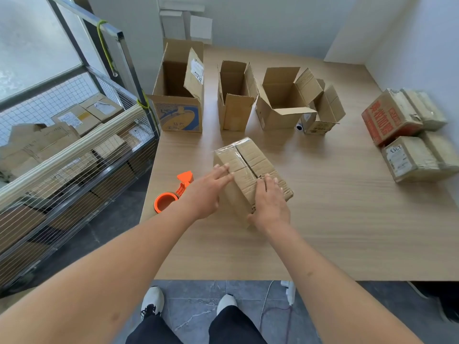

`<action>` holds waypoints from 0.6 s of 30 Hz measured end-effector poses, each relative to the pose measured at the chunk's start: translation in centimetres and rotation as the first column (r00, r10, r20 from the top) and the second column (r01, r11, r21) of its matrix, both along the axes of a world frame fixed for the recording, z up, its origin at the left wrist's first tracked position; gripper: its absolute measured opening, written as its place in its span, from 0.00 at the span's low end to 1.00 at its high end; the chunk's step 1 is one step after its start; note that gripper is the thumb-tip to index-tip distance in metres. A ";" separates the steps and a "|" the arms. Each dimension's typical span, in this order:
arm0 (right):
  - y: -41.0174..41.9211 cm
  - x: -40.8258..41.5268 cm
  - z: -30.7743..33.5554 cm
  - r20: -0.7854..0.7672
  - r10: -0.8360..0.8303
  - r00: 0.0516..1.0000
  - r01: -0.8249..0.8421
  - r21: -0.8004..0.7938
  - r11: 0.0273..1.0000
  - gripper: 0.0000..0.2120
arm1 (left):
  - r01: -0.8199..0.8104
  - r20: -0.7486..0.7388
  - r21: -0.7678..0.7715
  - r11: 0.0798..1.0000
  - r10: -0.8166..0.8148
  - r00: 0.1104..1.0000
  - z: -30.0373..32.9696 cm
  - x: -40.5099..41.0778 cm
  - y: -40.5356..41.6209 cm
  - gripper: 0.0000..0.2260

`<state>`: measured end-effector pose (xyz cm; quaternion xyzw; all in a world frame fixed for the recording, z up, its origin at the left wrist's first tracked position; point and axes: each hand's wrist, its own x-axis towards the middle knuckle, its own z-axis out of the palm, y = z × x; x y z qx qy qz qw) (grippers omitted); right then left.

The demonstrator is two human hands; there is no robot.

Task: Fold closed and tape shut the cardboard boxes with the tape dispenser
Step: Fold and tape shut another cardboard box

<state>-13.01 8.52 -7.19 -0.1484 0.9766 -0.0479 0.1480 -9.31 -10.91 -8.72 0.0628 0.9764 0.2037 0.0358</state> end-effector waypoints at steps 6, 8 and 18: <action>1.7 -1.6 0.8 0.024 0.110 0.994 -0.111 0.055 0.992 0.50 | -0.044 0.013 -0.129 0.991 0.046 0.999 -0.1 -0.6 0.3 0.33; 2.5 -2.0 0.8 -0.009 0.105 0.994 -0.105 0.060 0.993 0.48 | -0.011 0.040 -0.147 0.989 0.017 0.999 0.1 -0.7 0.2 0.31; -0.7 -0.8 -0.5 -0.104 -0.107 0.989 0.106 -0.020 0.994 0.32 | 0.137 -0.023 -0.170 0.976 -0.143 0.989 1.4 0.9 0.1 0.21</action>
